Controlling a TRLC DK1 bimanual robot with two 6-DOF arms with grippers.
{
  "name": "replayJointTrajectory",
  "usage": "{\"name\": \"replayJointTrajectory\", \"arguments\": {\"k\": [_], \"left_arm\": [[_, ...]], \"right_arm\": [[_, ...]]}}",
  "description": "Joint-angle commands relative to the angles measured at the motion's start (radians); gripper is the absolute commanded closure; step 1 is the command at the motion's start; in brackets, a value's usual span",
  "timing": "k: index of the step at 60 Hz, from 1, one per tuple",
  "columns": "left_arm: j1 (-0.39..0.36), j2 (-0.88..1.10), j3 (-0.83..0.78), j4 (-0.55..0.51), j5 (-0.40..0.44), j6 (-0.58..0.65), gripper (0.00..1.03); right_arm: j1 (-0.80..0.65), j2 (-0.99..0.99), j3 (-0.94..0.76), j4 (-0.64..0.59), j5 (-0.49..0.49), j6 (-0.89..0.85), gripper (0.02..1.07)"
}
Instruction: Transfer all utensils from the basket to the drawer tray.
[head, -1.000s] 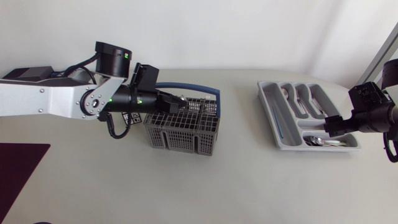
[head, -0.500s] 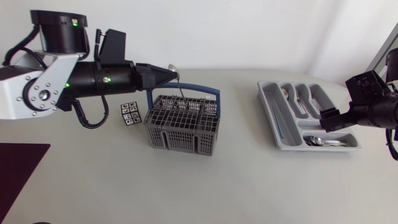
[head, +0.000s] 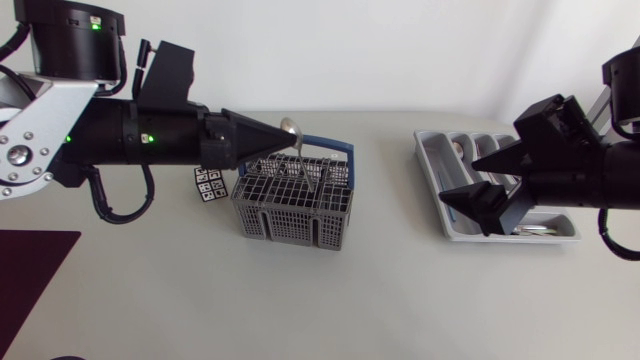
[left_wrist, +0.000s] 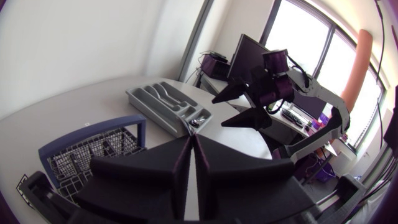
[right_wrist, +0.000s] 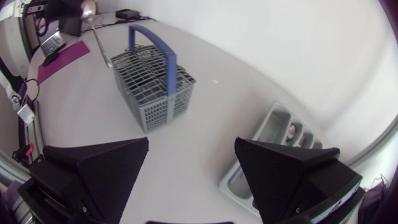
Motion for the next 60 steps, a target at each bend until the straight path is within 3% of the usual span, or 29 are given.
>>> {"name": "replayJointTrajectory", "arguments": {"k": [1, 11, 27, 40, 55, 60], "left_arm": [[-0.037, 0.021, 0.023, -0.036, 0.03, 0.066, 0.96], [-0.112, 0.051, 0.049, -0.124, 0.036, 0.146, 0.96], [-0.209, 0.102, 0.105, -0.222, 0.059, 0.218, 0.96], [-0.226, 0.131, 0.151, -0.283, 0.082, 0.234, 0.96], [-0.235, 0.142, 0.148, -0.291, 0.092, 0.235, 0.96], [-0.24, 0.142, 0.146, -0.291, 0.092, 0.235, 0.96]], "right_arm": [[0.056, -0.006, -0.028, 0.016, -0.026, -0.026, 0.07], [0.17, 0.013, -0.064, 0.065, -0.132, -0.05, 0.07], [0.208, 0.114, -0.067, 0.087, -0.355, -0.134, 0.08], [0.286, 0.152, -0.079, 0.107, -0.408, -0.167, 0.25], [0.291, 0.152, -0.064, 0.128, -0.438, -0.162, 0.52], [0.293, 0.163, -0.059, 0.134, -0.441, -0.156, 0.54]]}}
